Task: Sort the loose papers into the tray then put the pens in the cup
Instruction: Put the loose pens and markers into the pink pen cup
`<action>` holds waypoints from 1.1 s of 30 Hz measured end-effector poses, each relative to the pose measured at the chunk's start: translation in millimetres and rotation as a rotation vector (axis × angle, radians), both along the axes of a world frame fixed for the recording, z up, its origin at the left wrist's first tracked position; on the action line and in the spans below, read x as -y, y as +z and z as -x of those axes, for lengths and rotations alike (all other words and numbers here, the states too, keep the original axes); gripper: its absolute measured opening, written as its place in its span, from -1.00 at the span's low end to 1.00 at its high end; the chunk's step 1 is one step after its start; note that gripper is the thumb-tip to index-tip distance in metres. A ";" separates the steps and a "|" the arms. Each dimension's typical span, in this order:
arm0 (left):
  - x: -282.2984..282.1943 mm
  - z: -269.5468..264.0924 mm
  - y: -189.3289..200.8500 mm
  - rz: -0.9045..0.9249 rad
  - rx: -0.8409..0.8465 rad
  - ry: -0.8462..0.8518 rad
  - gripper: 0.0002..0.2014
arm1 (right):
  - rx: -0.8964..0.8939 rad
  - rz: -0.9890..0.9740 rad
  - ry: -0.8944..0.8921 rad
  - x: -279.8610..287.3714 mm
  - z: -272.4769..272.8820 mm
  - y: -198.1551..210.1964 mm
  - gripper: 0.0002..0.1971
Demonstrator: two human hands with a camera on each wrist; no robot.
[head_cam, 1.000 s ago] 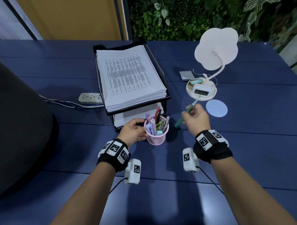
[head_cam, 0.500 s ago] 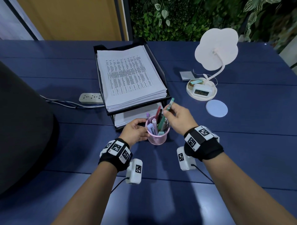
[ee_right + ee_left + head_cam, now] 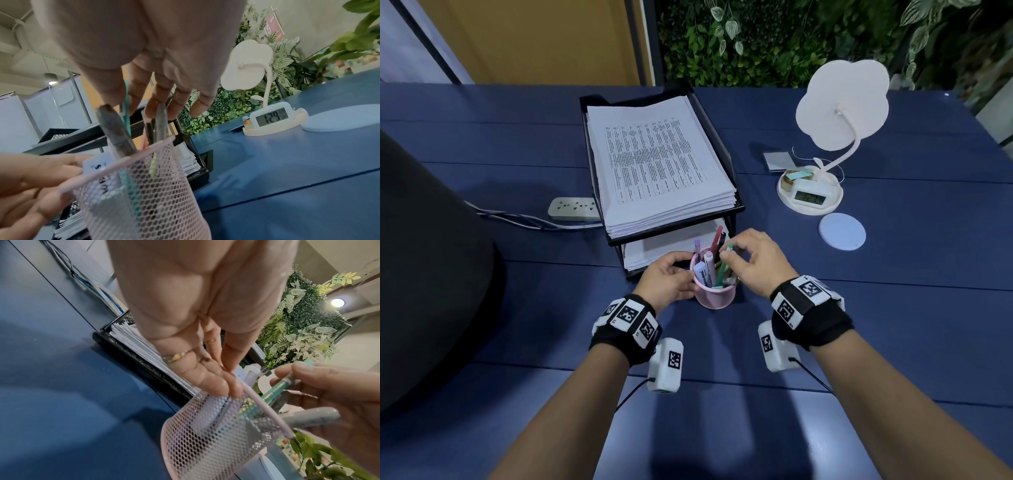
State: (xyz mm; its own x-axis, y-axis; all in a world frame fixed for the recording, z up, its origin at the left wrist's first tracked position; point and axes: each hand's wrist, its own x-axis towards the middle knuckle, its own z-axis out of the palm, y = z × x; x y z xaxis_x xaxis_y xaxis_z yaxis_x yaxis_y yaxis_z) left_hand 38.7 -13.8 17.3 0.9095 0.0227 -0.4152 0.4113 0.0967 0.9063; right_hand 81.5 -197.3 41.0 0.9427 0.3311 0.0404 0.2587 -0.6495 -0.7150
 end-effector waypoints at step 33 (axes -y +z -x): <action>9.9 -5.0 -4.5 -0.153 0.009 0.005 -0.82 | -0.163 0.036 -0.017 33.4 11.1 -30.2 -0.82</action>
